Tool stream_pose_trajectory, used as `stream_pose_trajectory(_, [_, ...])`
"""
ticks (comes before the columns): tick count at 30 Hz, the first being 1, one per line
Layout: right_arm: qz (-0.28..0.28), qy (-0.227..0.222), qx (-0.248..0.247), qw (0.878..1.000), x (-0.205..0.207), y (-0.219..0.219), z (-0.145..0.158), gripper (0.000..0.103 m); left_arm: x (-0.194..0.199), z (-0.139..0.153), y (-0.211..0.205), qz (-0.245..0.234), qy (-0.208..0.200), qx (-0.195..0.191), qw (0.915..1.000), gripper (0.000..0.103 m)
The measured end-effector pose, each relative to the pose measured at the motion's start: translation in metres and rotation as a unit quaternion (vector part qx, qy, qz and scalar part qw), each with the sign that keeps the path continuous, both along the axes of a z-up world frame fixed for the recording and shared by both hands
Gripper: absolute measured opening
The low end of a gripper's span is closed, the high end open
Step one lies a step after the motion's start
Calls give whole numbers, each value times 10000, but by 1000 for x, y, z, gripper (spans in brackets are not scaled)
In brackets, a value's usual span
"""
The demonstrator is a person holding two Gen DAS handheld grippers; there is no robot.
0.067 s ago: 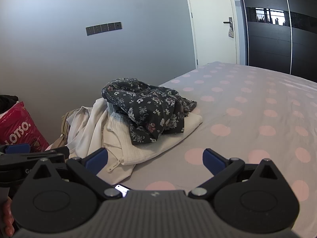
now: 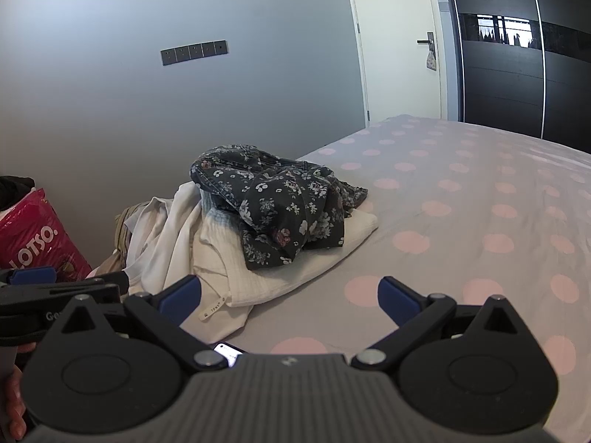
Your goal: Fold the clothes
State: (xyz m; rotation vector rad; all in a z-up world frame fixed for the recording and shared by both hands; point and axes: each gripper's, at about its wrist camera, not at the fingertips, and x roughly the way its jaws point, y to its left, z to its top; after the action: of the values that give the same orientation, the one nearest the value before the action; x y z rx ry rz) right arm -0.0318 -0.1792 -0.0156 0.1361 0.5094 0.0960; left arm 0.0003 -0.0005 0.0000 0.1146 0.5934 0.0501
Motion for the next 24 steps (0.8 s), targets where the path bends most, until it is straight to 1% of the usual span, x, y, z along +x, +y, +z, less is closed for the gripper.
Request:
stream_pose_trajectory(2, [0,-6,1,10000,0,0,0,103,0,0,-1,38,64,-33,10000,88])
stream_pose_trajectory(4, [0,-12,3,10000,-1,1,-1,103,0,0,7,90,79,-244,9996,88])
stream_pose_trajectory(6, [0,-18,4,10000,-1,1,-1,103,2,-1,6,154,168,-217,9995,88])
stream_pose_trajectory(10, [9,-20,-5,10000,-1,2,-1,103,0,-2,6,157,156,-183,9996,88])
stream_pose_trajectory(11, [18,-16,-11,10000,1,5,-4,103,0,-2,6,156,158,-180,9996,88])
stream_pose_trajectory(24, [60,48,-101,9999,-1,9,-1,103,-2,-4,3,125,180,-159,9996,88])
